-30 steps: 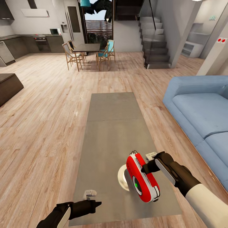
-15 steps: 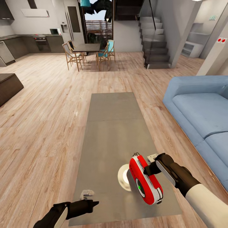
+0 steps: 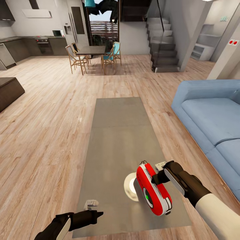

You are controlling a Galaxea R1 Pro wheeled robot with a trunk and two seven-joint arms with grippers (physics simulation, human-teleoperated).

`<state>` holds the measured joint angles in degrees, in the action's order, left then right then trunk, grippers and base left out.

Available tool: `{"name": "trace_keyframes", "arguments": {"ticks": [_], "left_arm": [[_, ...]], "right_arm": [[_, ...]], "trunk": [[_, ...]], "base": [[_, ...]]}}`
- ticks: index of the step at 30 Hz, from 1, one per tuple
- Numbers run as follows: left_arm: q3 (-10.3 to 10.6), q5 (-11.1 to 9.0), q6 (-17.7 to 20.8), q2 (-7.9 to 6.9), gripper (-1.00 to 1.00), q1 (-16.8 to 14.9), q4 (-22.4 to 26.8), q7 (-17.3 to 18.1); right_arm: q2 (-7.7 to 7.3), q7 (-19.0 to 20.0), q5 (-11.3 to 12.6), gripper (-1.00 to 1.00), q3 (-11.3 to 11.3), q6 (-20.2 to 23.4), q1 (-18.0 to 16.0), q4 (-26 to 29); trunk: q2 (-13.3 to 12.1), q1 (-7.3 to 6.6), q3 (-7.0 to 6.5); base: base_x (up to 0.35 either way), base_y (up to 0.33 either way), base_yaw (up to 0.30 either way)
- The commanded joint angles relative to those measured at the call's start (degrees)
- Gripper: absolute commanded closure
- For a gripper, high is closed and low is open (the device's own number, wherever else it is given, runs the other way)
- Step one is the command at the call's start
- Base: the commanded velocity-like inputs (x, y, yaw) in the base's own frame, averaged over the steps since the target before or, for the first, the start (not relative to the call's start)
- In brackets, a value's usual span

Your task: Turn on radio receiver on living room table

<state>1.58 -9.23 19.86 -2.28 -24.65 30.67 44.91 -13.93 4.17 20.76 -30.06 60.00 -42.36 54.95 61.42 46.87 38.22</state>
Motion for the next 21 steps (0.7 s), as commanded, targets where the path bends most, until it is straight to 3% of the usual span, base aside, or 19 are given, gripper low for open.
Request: {"name": "trace_keyframes", "arguments": {"ticks": [1, 11, 21], "left_arm": [[0.0, 0.0, 0.0, 0.0, 1.0, 0.0, 0.0, 0.0], [0.0, 0.0, -0.08, -0.06, 1.0, 0.01, 0.0, 0.0], [0.0, 0.0, -0.09, -0.39, 1.0, 0.01, 0.0, 0.0]], "right_arm": [[0.02, -0.02, 0.15, 1.0, 0.03, 0.0, -0.01, 0.03], [0.28, -0.57, 0.24, 1.0, 0.32, 0.0, -0.01, 0.07], [1.07, -2.91, 0.57, 1.0, 0.11, -2.94, -0.01, -0.79]], "trunk": [[0.0, 0.0, 0.0], [0.0, 0.0, 0.0], [0.0, 0.0, 0.0]], "base": [[0.0, 0.0, 0.0], [0.0, 0.0, 0.0], [0.0, 0.0, 0.0]]}}
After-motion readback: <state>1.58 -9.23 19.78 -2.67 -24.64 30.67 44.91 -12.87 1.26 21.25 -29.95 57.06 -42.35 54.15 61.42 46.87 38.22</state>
